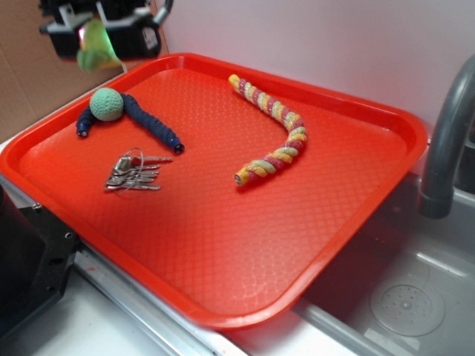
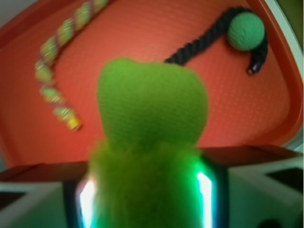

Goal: Grab the green animal.

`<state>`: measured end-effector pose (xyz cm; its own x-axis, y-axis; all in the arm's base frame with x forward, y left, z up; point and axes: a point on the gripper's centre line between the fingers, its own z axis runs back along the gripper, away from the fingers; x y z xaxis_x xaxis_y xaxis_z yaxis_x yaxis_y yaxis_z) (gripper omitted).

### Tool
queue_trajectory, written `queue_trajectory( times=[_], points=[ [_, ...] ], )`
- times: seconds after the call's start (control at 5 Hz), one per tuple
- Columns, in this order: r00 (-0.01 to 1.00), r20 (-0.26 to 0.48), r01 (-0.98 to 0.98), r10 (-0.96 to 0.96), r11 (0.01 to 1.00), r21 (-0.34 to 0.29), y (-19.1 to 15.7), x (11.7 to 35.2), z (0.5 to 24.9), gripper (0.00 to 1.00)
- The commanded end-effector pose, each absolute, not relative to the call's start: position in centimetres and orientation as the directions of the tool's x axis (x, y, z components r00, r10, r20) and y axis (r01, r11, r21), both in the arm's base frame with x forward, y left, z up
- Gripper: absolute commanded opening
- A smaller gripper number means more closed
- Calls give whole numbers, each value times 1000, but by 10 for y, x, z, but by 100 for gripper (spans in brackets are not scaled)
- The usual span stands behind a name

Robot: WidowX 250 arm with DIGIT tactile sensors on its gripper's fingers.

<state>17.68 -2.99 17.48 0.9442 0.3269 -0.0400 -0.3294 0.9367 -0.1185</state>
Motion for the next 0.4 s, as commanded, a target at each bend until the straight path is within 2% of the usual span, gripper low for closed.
queue_trajectory(
  times=[0.0,0.2],
  points=[
    [959,113,-244,259,961,-128,-27,158,215,0],
    [947,64,-305,314,945,-115,-19,163,214,0]
  ],
)
